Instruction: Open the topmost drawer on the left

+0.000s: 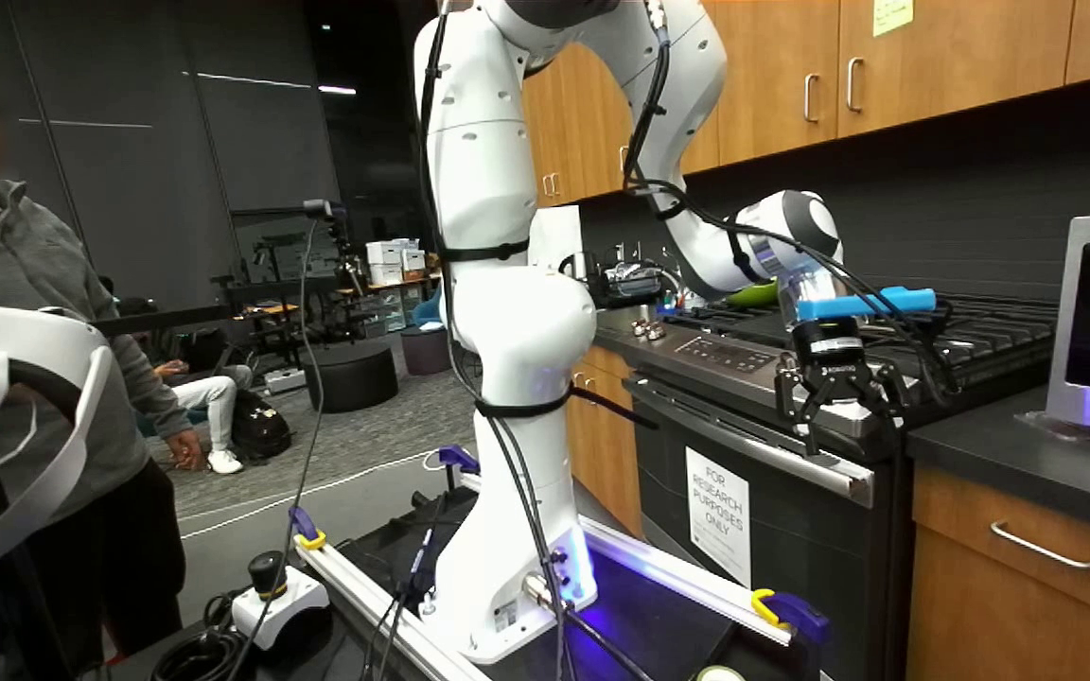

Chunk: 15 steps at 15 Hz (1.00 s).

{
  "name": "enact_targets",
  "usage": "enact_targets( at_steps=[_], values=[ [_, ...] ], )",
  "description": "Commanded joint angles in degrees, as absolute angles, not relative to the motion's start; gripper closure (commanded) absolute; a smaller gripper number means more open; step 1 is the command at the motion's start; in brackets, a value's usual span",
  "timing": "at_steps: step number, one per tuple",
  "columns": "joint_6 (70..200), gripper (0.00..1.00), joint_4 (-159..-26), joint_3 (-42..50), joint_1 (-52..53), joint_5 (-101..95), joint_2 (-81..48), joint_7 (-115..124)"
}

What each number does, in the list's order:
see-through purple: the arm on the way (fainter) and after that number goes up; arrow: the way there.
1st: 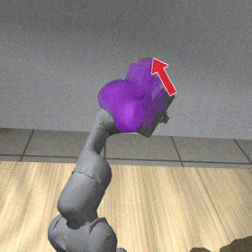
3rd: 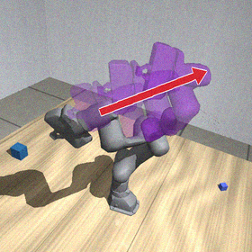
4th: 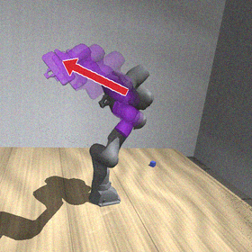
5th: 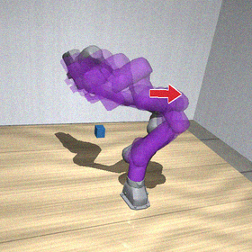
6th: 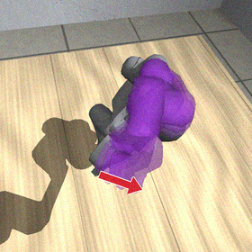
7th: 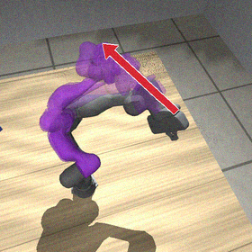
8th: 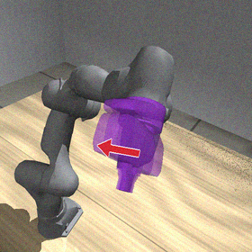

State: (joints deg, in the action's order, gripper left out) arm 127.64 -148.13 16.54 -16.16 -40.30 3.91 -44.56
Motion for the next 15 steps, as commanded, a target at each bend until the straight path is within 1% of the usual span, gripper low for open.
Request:
enact_targets(
  at_steps=[1,7,13,15],
  values=[
    [127.5,0.00,-148.1,16.6,-16.0,-40.2,4.0,-44.5],
    [127.6,0.00,-148.1,16.6,-16.0,-40.2,4.0,-44.4],
    [132.8,0.00,-150.0,16.5,-16.3,-55.4,4.3,-40.2],
    [135.5,0.00,-150.1,17.4,-16.8,-56.6,3.3,-41.5]
  ],
)
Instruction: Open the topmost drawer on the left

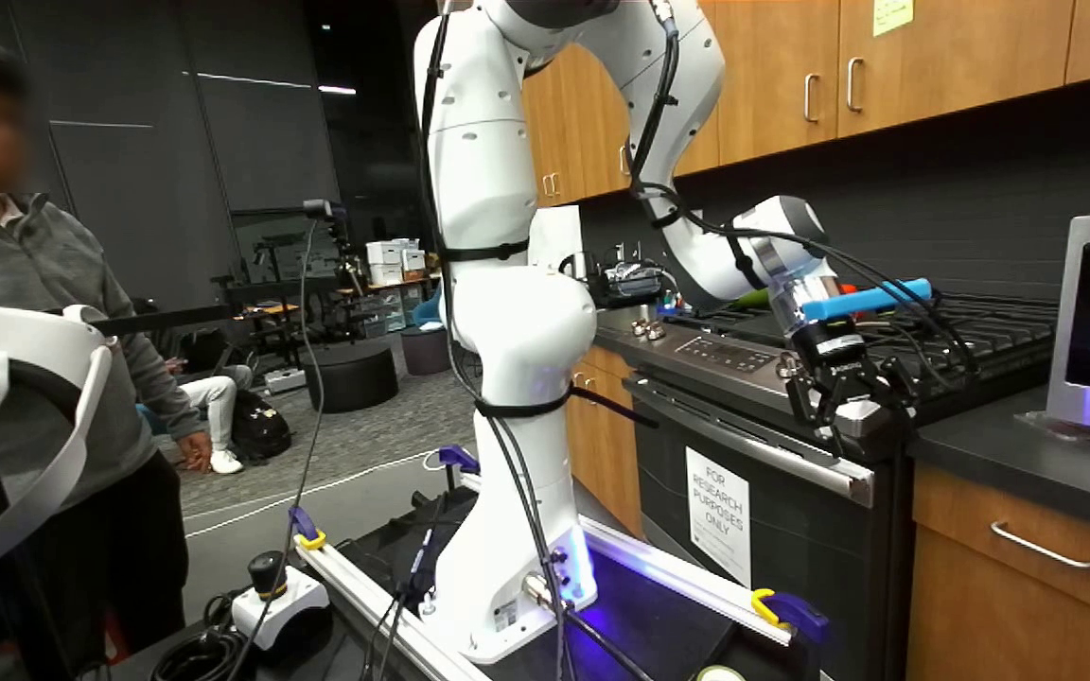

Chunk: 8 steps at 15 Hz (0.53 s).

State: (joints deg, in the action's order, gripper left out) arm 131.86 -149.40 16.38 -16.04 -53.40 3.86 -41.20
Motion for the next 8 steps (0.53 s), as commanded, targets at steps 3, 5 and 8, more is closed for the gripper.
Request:
enact_targets(
  at_steps=[3,5,8],
  values=[
    [144.6,0.00,-150.8,20.1,-18.3,-51.8,2.3,-49.7],
    [151.8,0.00,-151.5,21.9,-19.7,-46.4,1.5,-57.1],
    [158.8,0.00,-151.8,23.7,-21.6,-36.6,-0.5,-68.9]
  ],
)
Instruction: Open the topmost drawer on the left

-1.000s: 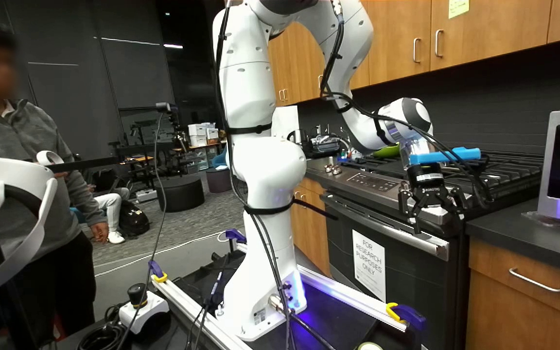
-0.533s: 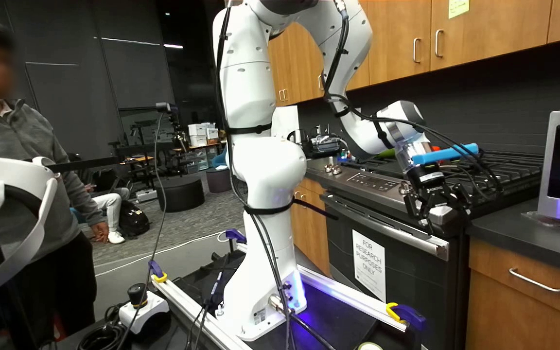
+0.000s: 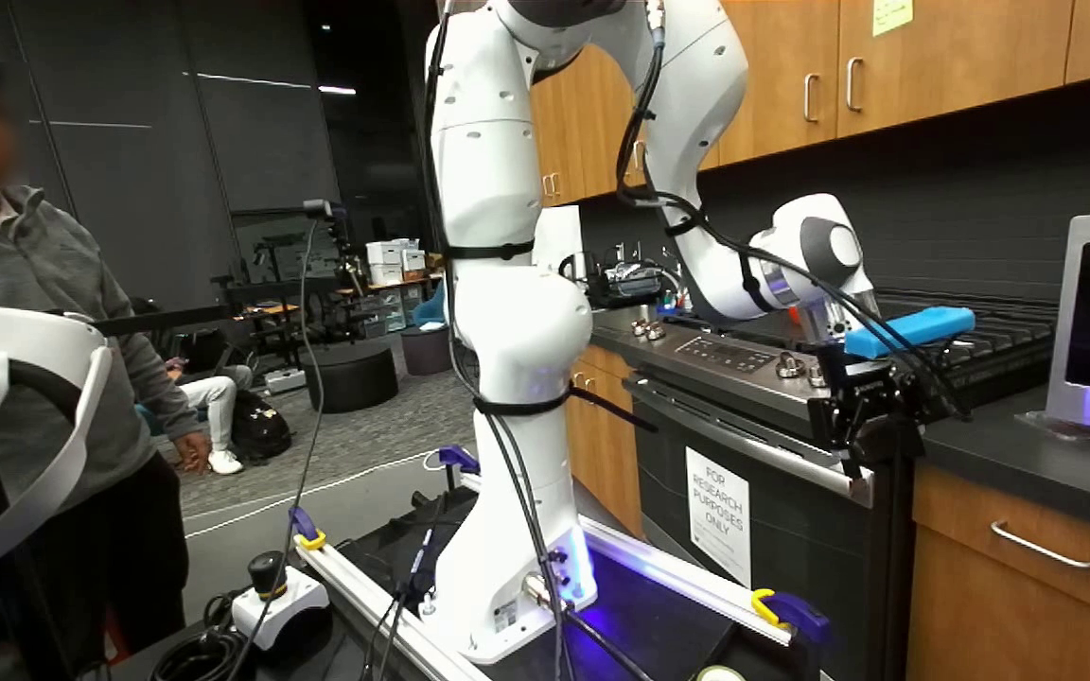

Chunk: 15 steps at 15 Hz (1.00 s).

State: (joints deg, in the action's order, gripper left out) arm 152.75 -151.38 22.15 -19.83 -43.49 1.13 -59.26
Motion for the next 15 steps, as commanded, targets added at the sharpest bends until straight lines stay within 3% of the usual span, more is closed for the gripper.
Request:
enact_targets(
  at_steps=[1,9,15],
  values=[
    [160.2,0.00,-151.7,24.0,-22.2,-34.0,-1.4,-72.0],
    [161.8,0.00,-149.2,20.4,-22.2,-17.8,-6.9,-83.6],
    [160.4,0.00,-144.0,18.3,-21.5,-16.7,-13.7,-80.6]
  ],
)
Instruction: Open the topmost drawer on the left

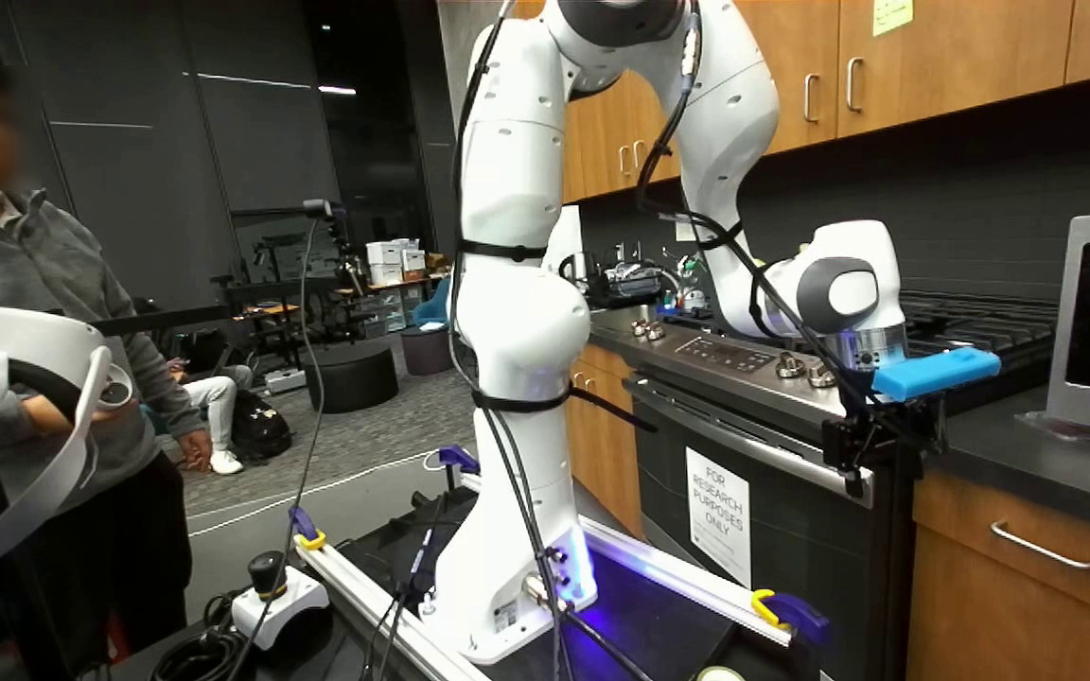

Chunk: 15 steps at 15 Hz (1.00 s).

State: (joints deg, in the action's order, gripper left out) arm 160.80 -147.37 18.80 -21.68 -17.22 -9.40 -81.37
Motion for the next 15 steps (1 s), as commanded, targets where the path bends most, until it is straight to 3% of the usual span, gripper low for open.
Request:
enact_targets(
  at_steps=[1,15],
  values=[
    [159.9,0.00,-143.2,18.4,-21.5,-17.3,-14.7,-80.0],
    [160.7,0.00,-136.7,19.8,-21.6,-22.0,-26.3,-78.9]
  ],
)
